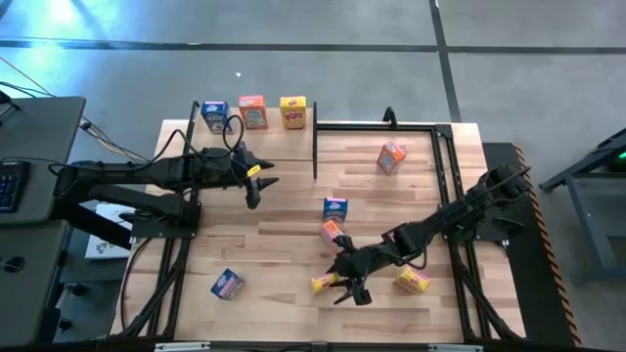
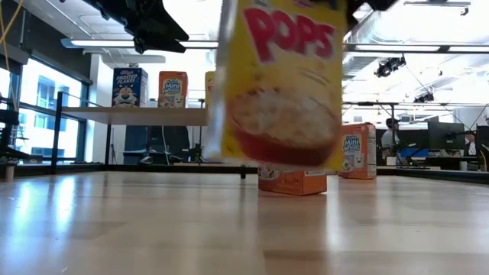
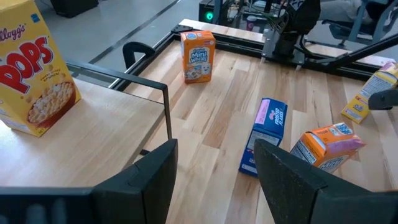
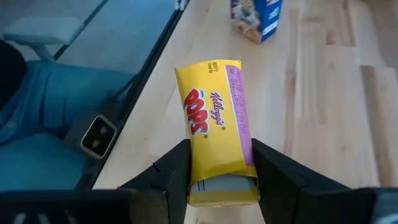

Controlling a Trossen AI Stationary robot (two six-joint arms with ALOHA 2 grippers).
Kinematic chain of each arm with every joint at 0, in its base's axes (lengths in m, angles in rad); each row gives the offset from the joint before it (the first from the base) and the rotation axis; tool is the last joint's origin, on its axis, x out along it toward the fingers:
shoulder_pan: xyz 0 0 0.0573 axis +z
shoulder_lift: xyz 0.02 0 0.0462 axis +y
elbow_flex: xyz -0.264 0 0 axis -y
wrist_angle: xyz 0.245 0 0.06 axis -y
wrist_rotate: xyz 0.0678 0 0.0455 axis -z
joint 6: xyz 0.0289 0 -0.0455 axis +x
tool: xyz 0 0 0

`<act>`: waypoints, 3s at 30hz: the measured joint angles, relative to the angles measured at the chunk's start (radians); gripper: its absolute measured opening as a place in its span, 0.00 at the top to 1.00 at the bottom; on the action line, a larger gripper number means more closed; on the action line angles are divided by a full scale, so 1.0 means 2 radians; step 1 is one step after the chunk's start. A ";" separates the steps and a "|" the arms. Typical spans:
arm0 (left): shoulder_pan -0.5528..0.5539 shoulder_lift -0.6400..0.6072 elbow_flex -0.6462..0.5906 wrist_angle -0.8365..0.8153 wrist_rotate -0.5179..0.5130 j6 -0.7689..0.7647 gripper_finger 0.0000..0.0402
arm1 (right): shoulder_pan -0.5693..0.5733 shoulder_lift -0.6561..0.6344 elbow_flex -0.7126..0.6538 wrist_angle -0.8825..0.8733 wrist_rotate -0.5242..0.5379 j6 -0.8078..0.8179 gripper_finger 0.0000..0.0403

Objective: Stack cereal on shelf
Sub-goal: Put the left yellow cereal box on the shelf aligned with the other yellow cereal box

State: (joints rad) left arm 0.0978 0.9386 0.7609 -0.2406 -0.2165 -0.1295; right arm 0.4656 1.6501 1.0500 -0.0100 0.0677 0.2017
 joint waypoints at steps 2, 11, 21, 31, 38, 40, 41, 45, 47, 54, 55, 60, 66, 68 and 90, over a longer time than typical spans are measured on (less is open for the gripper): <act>0.000 0.000 0.000 0.000 -0.002 0.000 0.49 | -0.006 0.000 0.016 -0.019 0.000 0.000 0.65; 0.000 0.000 0.000 0.000 -0.016 0.000 0.49 | -0.042 0.000 0.080 -0.097 0.000 -0.014 0.65; 0.000 0.000 0.000 0.003 -0.015 0.001 0.49 | -0.094 0.000 0.133 -0.158 0.000 -0.036 0.65; 0.000 0.000 0.000 0.003 -0.015 0.000 0.49 | -0.141 0.000 0.154 -0.189 -0.009 -0.046 0.65; 0.000 0.000 0.000 0.004 -0.043 0.004 0.49 | -0.166 0.000 0.154 -0.200 -0.010 -0.049 0.65; 0.000 0.000 0.000 0.005 -0.063 0.002 0.49 | -0.174 0.000 0.154 -0.204 -0.012 -0.049 0.65; 0.000 0.000 0.000 0.005 -0.068 0.002 0.49 | -0.178 0.000 0.154 -0.205 -0.016 -0.049 0.65; 0.000 0.000 0.000 0.016 -0.068 0.000 0.48 | -0.191 0.000 0.154 -0.206 -0.035 -0.049 0.65; 0.000 0.000 0.000 0.026 -0.068 0.000 0.48 | -0.196 0.000 0.154 -0.205 -0.038 -0.053 0.65; 0.000 0.000 0.000 0.041 -0.068 0.012 0.48 | -0.210 0.000 0.154 -0.198 -0.041 -0.070 0.65; 0.000 0.000 0.000 0.041 -0.068 0.015 0.48 | -0.212 0.000 0.154 -0.195 -0.046 -0.072 0.65; 0.000 0.000 0.000 0.041 -0.066 0.014 0.48 | -0.221 0.000 0.170 -0.198 -0.061 -0.081 0.65; 0.000 0.000 0.000 0.041 -0.062 0.008 0.44 | -0.231 0.000 0.203 -0.217 -0.064 -0.097 0.65; 0.000 0.000 0.000 0.042 -0.063 0.004 0.42 | -0.235 0.000 0.213 -0.237 -0.064 -0.104 0.65; -0.017 0.000 0.000 0.030 -0.005 0.179 0.38 | -0.280 0.000 0.238 -0.273 -0.064 -0.105 0.65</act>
State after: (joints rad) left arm 0.0641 0.9386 0.7609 -0.1812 -0.2268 0.2293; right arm -0.0935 1.6497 1.5265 -0.5554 -0.0611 -0.0085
